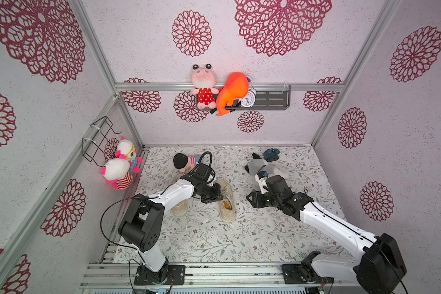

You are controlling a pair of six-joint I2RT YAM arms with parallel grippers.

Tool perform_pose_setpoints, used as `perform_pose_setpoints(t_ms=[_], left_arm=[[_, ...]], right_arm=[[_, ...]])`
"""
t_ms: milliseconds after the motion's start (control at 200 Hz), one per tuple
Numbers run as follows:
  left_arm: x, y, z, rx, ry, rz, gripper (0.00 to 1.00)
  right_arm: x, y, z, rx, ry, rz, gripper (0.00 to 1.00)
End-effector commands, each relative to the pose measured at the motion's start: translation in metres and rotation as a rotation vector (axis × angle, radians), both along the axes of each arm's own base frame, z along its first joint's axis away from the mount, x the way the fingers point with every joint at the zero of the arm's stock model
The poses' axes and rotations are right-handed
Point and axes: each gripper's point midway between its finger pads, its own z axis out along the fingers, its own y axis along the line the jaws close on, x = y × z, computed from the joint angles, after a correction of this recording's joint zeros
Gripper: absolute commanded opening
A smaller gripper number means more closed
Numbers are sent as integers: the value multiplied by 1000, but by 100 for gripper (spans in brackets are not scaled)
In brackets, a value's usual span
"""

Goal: Remove the insole from the shoe
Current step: Untie the shoelace on the shoe.

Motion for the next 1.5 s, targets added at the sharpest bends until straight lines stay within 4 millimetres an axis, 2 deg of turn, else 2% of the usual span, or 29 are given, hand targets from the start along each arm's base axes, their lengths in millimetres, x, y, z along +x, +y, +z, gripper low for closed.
perform_pose_setpoints(t_ms=[0, 140, 225, 330, 445, 605, 700, 770, 856, 946, 1126, 1351, 1496], left_arm=[[23, -3, 29, -175, -17, 150, 0], [25, -3, 30, -266, 5, 211, 0], [25, -2, 28, -309, 21, 250, 0], [26, -1, 24, -355, 40, 289, 0], [28, -2, 21, -362, 51, 297, 0], [29, -2, 16, -362, 60, 309, 0], [29, -2, 15, -365, 63, 314, 0], [31, 0, 14, -364, 63, 321, 0], [32, 0, 12, -366, 66, 324, 0], [33, 1, 11, -366, 71, 326, 0], [37, 3, 13, -370, 62, 335, 0], [38, 8, 12, -359, 66, 350, 0], [36, 11, 10, -343, 71, 349, 0]], right_arm=[[2, 33, 15, -13, -112, 148, 49], [4, 63, 13, -52, -163, 239, 43], [10, 74, 9, -62, -161, 250, 39], [12, 83, 6, -49, -138, 258, 39], [13, 83, 7, -33, -118, 221, 48], [9, 73, 7, -8, -107, 164, 45], [-2, 68, -6, -31, -84, 178, 45], [-6, 64, -19, -58, -72, 187, 50], [-4, 68, -25, -54, -79, 202, 54], [3, 78, -28, -44, -82, 206, 54], [16, 89, -32, -44, -106, 208, 42], [20, 88, -37, -60, -123, 203, 22], [26, 91, -31, -38, -140, 193, 12]])
